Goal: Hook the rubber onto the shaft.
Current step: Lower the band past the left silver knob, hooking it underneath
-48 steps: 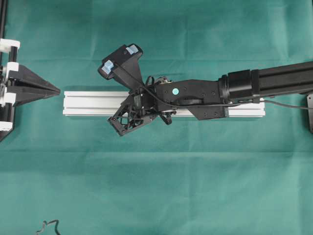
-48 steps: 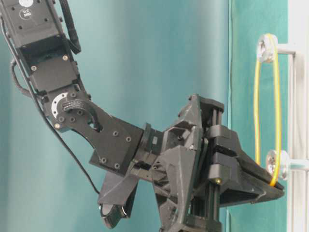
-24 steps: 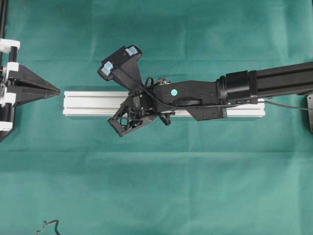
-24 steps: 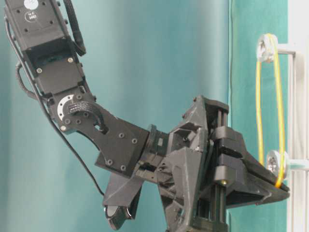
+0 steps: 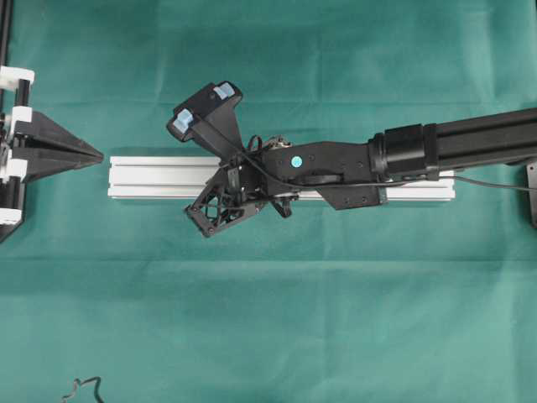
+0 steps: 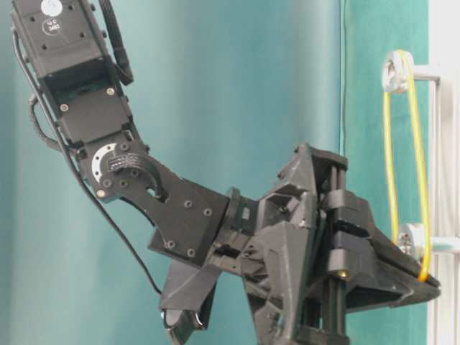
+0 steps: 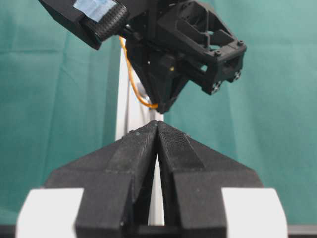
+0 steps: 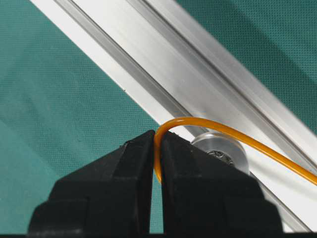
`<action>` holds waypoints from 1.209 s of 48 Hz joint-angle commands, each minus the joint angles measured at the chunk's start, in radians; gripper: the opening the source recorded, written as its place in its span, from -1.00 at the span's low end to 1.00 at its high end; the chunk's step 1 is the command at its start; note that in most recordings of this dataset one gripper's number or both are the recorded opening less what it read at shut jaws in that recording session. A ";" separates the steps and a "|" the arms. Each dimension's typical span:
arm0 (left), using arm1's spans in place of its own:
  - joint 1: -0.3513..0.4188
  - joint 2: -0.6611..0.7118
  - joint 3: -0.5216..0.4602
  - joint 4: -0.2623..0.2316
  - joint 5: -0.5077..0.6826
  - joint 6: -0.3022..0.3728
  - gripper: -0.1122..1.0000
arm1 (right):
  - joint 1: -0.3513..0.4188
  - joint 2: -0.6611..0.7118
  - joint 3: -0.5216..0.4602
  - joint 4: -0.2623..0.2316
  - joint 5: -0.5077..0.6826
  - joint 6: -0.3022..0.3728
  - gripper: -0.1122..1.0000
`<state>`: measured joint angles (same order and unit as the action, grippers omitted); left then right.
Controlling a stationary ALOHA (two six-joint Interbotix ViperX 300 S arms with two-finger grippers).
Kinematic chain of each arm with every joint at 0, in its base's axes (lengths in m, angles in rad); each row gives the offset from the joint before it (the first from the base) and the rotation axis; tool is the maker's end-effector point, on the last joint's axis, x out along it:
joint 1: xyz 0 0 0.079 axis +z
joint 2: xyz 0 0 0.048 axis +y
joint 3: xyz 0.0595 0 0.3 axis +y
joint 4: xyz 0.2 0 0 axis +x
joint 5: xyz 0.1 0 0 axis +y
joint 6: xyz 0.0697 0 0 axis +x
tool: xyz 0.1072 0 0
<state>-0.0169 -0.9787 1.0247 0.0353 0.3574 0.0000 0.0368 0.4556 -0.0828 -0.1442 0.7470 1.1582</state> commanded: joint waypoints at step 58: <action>-0.003 0.008 -0.031 0.002 -0.003 -0.009 -0.80 | 0.038 -0.058 0.003 0.002 0.123 -0.002 -0.69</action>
<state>-0.0169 -0.9787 1.0247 0.0353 0.3574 -0.0077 0.0752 0.4525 -0.0798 -0.1427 0.8590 1.1551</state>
